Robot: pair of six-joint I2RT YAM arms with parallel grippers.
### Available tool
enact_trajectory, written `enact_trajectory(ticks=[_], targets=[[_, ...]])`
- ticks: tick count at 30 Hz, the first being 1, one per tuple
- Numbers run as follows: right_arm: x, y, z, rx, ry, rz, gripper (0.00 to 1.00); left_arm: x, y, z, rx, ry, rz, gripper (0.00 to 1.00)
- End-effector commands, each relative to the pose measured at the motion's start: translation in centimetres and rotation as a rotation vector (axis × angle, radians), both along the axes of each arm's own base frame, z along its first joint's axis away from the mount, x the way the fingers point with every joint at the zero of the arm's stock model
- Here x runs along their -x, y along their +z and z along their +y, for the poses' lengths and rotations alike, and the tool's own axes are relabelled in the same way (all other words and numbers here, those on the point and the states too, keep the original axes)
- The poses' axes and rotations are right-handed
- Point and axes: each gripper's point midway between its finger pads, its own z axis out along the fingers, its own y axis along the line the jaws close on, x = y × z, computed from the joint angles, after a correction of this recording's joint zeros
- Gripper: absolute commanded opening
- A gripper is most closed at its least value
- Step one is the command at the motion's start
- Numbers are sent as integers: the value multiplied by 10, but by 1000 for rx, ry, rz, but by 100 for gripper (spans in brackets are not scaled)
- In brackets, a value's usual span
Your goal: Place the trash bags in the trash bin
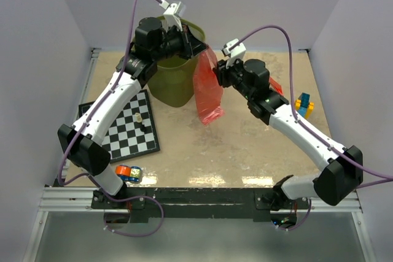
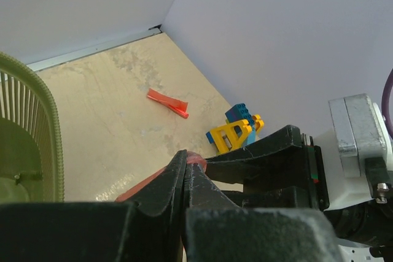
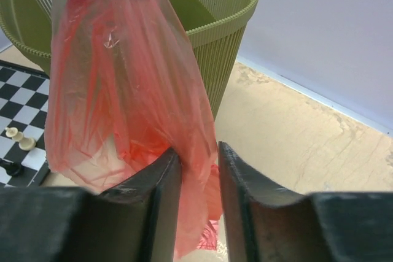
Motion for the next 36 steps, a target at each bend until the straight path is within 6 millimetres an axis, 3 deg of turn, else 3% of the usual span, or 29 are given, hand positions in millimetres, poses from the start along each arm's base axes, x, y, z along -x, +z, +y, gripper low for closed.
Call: enact_trajectory(ticks=[1, 2, 3, 4, 6, 8, 9, 11, 12, 13, 16, 18, 20, 24, 28, 31, 36], targets=[[-13, 33, -16, -51, -52, -85, 24, 16, 34, 1, 52, -38, -76, 0], [-14, 35, -18, -58, -46, -80, 16, 14, 31, 2, 43, -34, -80, 0], [-17, 42, -23, -72, -42, -81, 2, 12, 30, 4, 30, -20, -102, 0], [-21, 47, -32, -79, -65, -77, 0, 7, 28, 8, 4, 3, -138, 8], [-24, 59, -42, -150, -67, -53, 0, -3, 27, 20, -70, 76, -221, 33], [-30, 72, -57, -188, -114, -53, 0, -4, 32, 35, -148, 115, -322, 49], [-31, 80, -65, -213, -151, -59, 0, 2, 39, 41, -158, 125, -398, 53], [-32, 97, -74, -281, -203, -69, 0, 31, 63, 56, -94, 144, -597, 62], [-32, 101, -76, -322, -224, -62, 0, 42, 49, 57, -82, 129, -631, 64], [-32, 105, -77, -355, -238, -57, 0, 53, 48, 53, -80, 116, -639, 66], [-32, 109, -82, -469, -275, -23, 0, 71, 19, 31, -67, 58, -538, 67], [-32, 105, -80, -511, -266, 9, 0, 86, 6, 4, -71, 8, -551, 67], [-33, 101, -78, -539, -265, 37, 0, 89, -3, -16, -69, -16, -557, 68], [-33, 107, -78, -583, -245, 53, 0, 53, -22, -29, -89, 146, -469, 77], [-27, 117, -77, -605, -228, 44, 0, 20, -17, -27, -76, 289, -450, 82], [-22, 114, -78, -603, -225, 49, 0, 8, -15, -38, -43, 294, -428, 79], [-16, 100, -80, -588, -227, 74, 0, 8, -12, -59, 10, 222, -385, 66]])
